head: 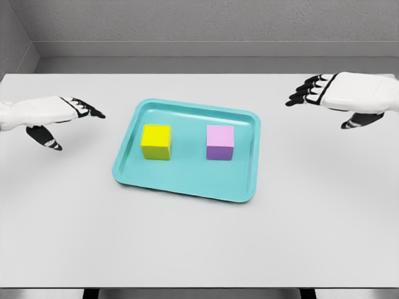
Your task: Push two cubes
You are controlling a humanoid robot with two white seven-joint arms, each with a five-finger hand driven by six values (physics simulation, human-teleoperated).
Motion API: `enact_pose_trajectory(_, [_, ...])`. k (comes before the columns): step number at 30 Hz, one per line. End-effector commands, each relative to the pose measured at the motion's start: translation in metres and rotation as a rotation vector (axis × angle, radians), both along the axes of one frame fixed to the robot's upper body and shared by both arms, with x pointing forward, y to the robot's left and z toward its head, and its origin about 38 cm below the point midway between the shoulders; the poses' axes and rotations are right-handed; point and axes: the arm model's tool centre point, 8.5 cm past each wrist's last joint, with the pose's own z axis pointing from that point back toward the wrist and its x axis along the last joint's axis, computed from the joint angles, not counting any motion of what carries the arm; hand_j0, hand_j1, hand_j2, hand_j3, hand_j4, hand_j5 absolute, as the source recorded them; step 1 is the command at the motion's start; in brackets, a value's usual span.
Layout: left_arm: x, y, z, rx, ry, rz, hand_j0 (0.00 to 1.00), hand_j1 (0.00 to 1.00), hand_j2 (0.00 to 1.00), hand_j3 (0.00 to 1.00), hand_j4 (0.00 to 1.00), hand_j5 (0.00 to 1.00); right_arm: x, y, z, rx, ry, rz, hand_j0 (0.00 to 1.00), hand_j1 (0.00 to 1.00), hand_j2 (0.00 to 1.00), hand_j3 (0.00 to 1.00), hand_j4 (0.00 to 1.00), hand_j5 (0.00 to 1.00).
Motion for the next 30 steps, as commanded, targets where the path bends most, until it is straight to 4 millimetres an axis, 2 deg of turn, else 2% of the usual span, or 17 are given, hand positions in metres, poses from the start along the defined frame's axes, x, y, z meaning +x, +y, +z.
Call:
enact_pose_trajectory(1, [0.000,-0.001,-0.004,-0.001,0.012,0.001,1.00,1.00,1.00,1.00,1.00,1.00,0.000,0.003,-0.001,0.009,0.005,0.007,1.00,1.00,1.00,1.00,1.00,1.00])
enact_pose_trajectory(4, [0.006,-0.001,-0.008,-0.001,0.020,0.015,1.00,1.00,1.00,1.00,1.00,1.00,-0.001,0.007,-0.001,0.019,0.005,0.018,1.00,1.00,1.00,1.00,1.00,1.00])
enact_pose_trajectory(5, [0.009,-0.011,-0.011,0.001,0.019,-0.004,0.91,0.91,0.91,0.91,0.91,0.91,-0.004,0.015,-0.009,0.009,0.023,0.043,0.98,0.98,0.98,0.98,0.98,0.98])
enact_pose_trajectory(6, [0.011,-0.020,-0.013,0.034,0.009,-0.027,0.73,0.73,0.73,0.73,0.73,0.73,-0.007,0.020,-0.015,-0.004,0.041,0.060,0.56,0.56,0.56,0.56,0.56,0.56])
enact_pose_trajectory(7, [0.017,-0.031,-0.007,0.114,0.007,-0.063,0.47,0.47,0.47,0.47,0.47,0.47,-0.012,0.028,-0.024,-0.014,0.063,0.088,0.23,0.23,0.23,0.23,0.23,0.23])
enact_pose_trajectory(8, [0.024,-0.039,0.003,0.115,-0.014,-0.077,0.44,0.44,0.44,0.44,0.44,0.44,-0.013,0.032,-0.026,-0.020,0.070,0.100,0.12,0.12,0.12,0.12,0.12,0.12])
enact_pose_trajectory(9, [0.025,-0.047,0.001,0.105,-0.015,-0.089,0.38,0.38,0.38,0.38,0.38,0.38,-0.013,0.032,-0.028,-0.022,0.074,0.101,0.06,0.06,0.06,0.06,0.06,0.06])
enact_pose_trajectory(10, [0.026,-0.057,-0.003,0.102,-0.008,-0.109,0.32,0.32,0.32,0.32,0.32,0.32,-0.013,0.031,-0.028,-0.025,0.074,0.097,0.05,0.05,0.05,0.05,0.05,0.05])
enact_pose_trajectory(12, [0.028,-0.061,0.000,0.100,-0.017,-0.117,0.30,0.30,0.30,0.30,0.30,0.30,-0.013,0.032,-0.030,-0.025,0.080,0.100,0.02,0.02,0.02,0.02,0.02,0.02])
enact_pose_trajectory(13, [0.029,-0.069,-0.001,0.091,-0.017,-0.129,0.29,0.29,0.29,0.29,0.29,0.29,-0.013,0.035,-0.033,-0.022,0.087,0.108,0.00,0.00,0.00,0.00,0.00,0.00])
enact_pose_trajectory(15, [0.030,-0.072,-0.001,0.093,-0.020,-0.134,0.26,0.26,0.26,0.26,0.26,0.26,-0.012,0.044,-0.040,-0.023,0.101,0.128,0.00,0.00,0.00,0.00,0.00,0.00])
enact_pose_trajectory(20, [0.030,-0.094,-0.006,0.081,-0.012,-0.179,0.26,0.26,0.26,0.26,0.26,0.26,-0.001,0.062,-0.048,-0.039,0.081,0.147,0.00,0.00,0.00,0.00,0.00,0.00])
enact_pose_trajectory(24, [0.028,-0.102,-0.012,0.082,-0.001,-0.198,0.26,0.26,0.26,0.26,0.26,0.26,0.015,0.078,-0.072,-0.071,0.113,0.149,0.00,0.00,0.00,0.00,0.00,0.00])
enact_pose_trajectory(30, [0.027,-0.116,-0.020,0.074,0.013,-0.227,0.26,0.26,0.26,0.26,0.26,0.26,0.019,0.084,-0.076,-0.062,0.119,0.149,0.01,0.01,0.01,0.01,0.01,0.01])
